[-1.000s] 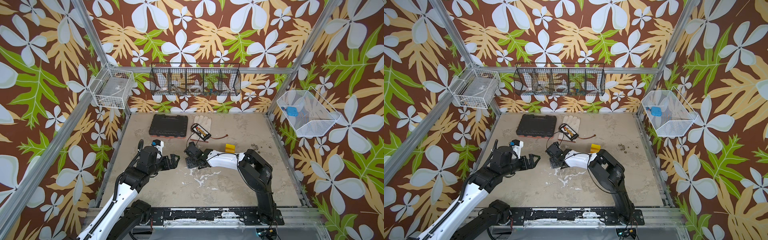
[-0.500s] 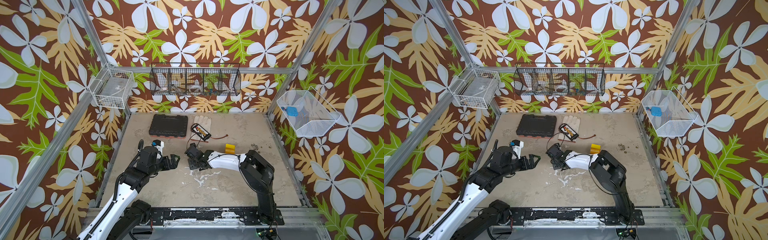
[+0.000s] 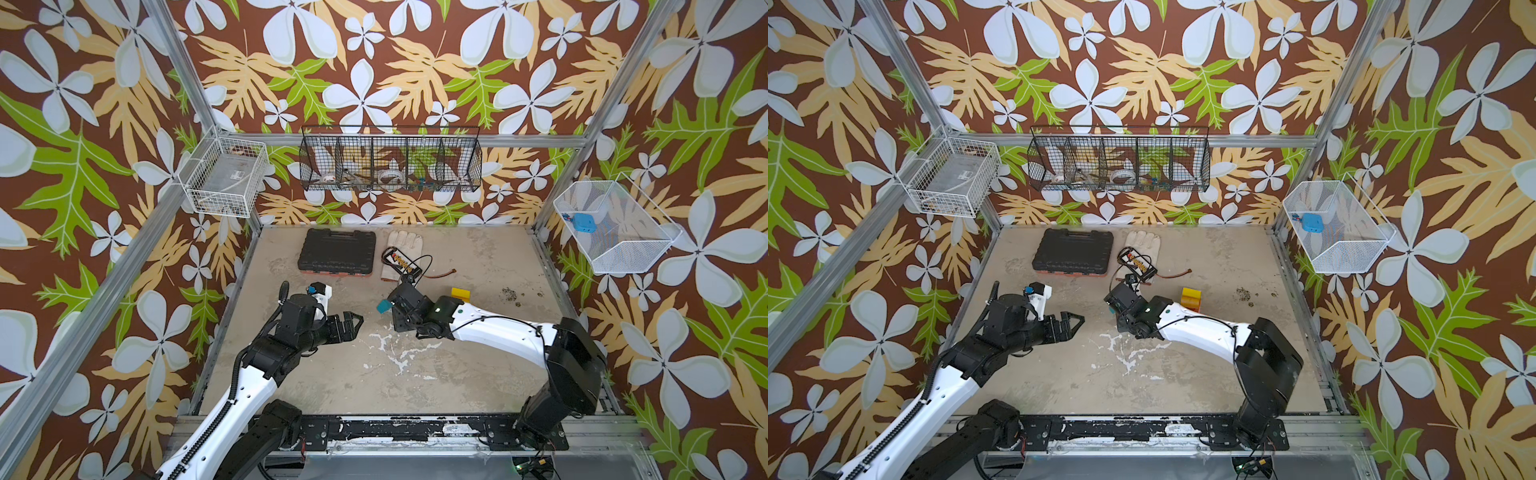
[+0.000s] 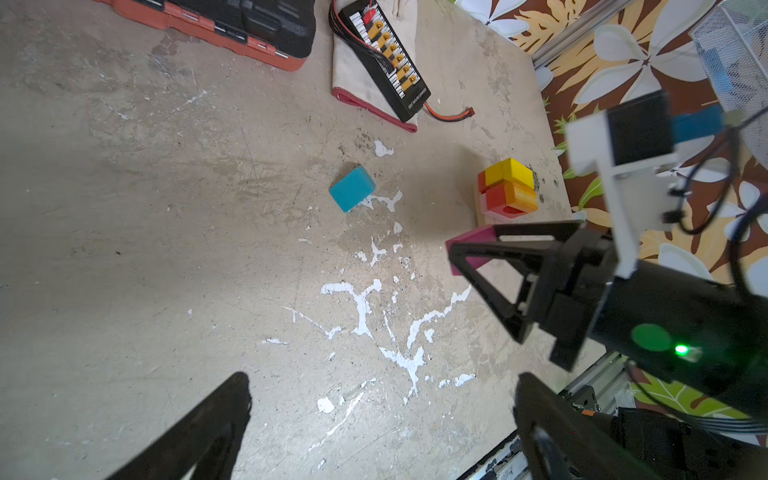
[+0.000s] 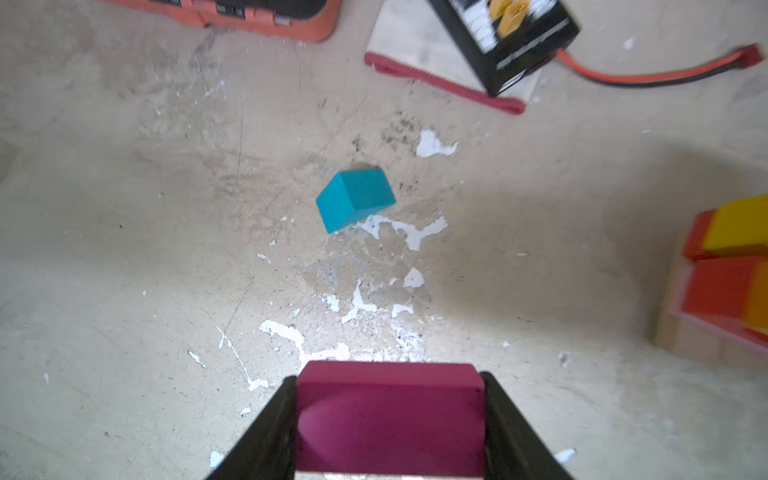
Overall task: Build the wood block tower
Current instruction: 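Lift the magenta block and carry it over the tower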
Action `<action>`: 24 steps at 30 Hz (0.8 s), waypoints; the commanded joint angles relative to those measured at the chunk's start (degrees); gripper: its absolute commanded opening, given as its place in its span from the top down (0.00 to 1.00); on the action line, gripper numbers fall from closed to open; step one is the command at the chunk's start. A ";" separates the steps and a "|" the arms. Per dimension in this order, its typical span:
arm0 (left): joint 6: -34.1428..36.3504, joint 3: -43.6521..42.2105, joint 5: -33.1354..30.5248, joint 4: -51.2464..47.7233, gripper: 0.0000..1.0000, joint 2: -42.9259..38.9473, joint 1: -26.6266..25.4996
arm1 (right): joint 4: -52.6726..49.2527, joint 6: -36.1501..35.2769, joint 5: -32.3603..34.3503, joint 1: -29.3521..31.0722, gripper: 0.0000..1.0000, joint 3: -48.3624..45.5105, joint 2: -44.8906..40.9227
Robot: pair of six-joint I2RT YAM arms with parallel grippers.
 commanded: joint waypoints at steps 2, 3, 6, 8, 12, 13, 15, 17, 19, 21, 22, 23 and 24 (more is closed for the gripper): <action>-0.17 -0.24 1.08 1.47 0.00 0.60 0.00 | -4.69 3.21 5.21 -3.18 0.72 -1.61 -5.45; -0.29 -0.33 1.21 1.47 0.00 0.71 -0.02 | -4.80 3.57 5.18 -4.41 0.72 -2.45 -7.18; -0.27 -0.42 1.50 1.52 0.00 0.81 -0.03 | -5.82 5.20 6.77 -7.68 0.74 -4.76 -11.91; -0.34 -0.50 1.52 1.60 0.00 0.75 -0.04 | -5.92 5.91 8.27 -9.32 0.74 -6.14 -14.48; -0.35 -0.60 1.65 1.78 0.00 0.54 -0.37 | -6.15 6.68 9.90 -12.18 0.74 -7.83 -17.63; -0.35 -0.60 1.69 1.78 0.00 0.54 -0.46 | -6.09 6.77 10.26 -12.91 0.74 -8.14 -17.90; -0.35 -0.68 1.87 1.78 0.00 0.63 -0.55 | -6.08 6.73 10.00 -14.44 0.74 -8.43 -17.88; -0.35 -0.68 1.96 1.87 0.00 0.71 -0.63 | -5.82 6.56 8.92 -16.21 0.74 -8.73 -17.43; -0.39 -0.73 1.96 1.91 0.00 0.76 -0.63 | -4.74 5.91 7.66 -17.20 0.74 -9.17 -16.86; -0.45 -0.77 2.04 1.95 0.00 0.89 -0.63 | -3.96 5.32 6.56 -18.41 0.74 -9.26 -15.85; -0.44 -0.77 2.13 1.95 0.00 0.89 -0.68 | -3.69 5.13 6.23 -19.06 0.74 -9.26 -15.10; -0.37 -0.77 2.22 1.95 0.00 0.98 -0.71 | -3.44 4.99 5.96 -19.88 0.74 -9.24 -14.33; -0.38 -0.77 2.14 1.95 0.00 0.96 -0.65 | -3.25 4.76 5.55 -20.66 0.74 -9.18 -13.73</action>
